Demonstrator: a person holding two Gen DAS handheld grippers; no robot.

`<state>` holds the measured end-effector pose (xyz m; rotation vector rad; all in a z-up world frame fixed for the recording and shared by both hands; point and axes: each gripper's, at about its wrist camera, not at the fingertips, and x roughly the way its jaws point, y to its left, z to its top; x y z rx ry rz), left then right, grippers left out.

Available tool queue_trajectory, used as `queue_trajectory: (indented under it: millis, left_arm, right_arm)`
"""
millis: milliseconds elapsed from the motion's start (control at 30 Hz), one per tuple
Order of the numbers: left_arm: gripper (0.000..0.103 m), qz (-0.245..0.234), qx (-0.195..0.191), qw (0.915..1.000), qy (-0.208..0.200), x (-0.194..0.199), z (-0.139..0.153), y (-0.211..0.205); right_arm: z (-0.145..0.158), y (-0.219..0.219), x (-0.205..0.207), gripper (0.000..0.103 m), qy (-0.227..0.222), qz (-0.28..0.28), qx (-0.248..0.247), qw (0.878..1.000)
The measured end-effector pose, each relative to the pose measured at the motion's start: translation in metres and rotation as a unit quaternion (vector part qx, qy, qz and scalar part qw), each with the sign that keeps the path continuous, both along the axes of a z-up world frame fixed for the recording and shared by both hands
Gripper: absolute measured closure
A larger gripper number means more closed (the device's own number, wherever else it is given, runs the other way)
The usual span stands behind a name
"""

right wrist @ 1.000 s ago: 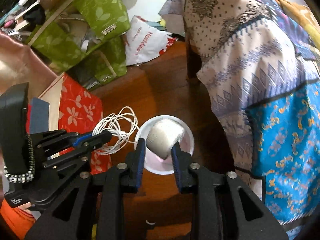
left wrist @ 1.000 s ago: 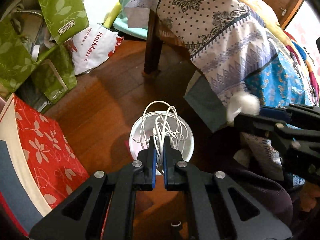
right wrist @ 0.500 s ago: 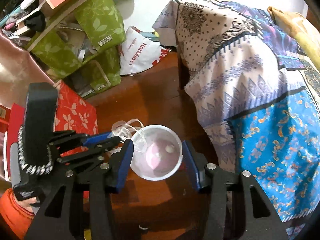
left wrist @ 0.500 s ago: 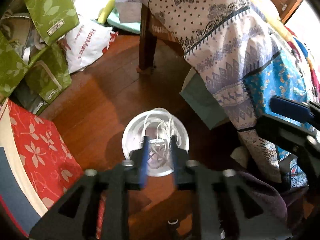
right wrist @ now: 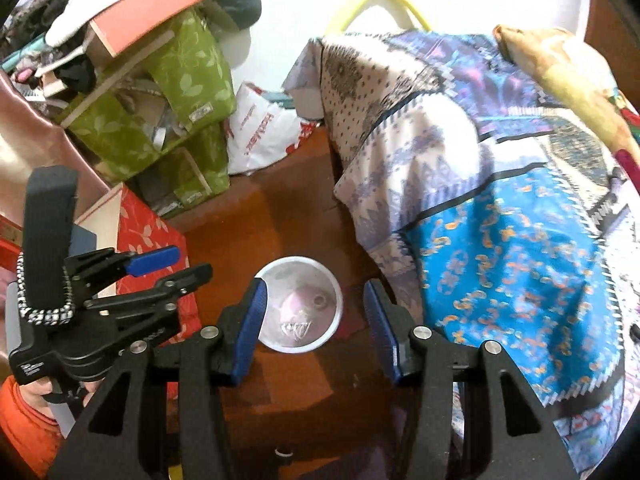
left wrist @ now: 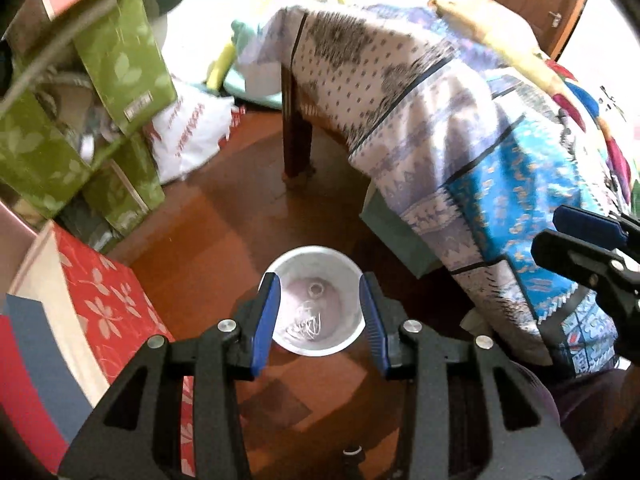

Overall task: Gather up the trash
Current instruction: 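Open the left gripper over the bin while the right gripper releases the tape roll, then move both open grippers back over the items on the bed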

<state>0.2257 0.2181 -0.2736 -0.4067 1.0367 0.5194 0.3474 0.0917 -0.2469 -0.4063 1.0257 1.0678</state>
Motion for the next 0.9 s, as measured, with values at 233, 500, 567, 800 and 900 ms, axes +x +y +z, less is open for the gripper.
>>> queue_trajectory:
  millis: [233,500,567,800,900]
  left_arm:
    - [0.063,-0.033,0.043,0.9974,-0.048,-0.009,0.063,-0.045]
    - [0.062,-0.084,0.085,0.9880,-0.098,-0.005,0.122,-0.109]
    - [0.059,-0.098,0.096,0.9847,-0.107,-0.001,0.132,-0.128]
    - [0.052,-0.165,0.111,0.9700,-0.139,0.022,0.158,-0.198]
    - [0.050,-0.193,0.103,0.9646,-0.147,0.036,0.160,-0.223]
  right_arm:
    - [0.046,-0.045,-0.010,0.056,-0.041,-0.026,0.037,0.998]
    - [0.092,-0.115,-0.015,0.056,-0.102,-0.084,0.075,0.988]
    - [0.102,-0.135,-0.013,0.056,-0.114,-0.104,0.081,0.985]
    - [0.125,-0.198,0.004,0.056,-0.127,-0.170,0.098,0.972]
    - [0.130,-0.222,0.008,0.056,-0.139,-0.193,0.098,0.966]
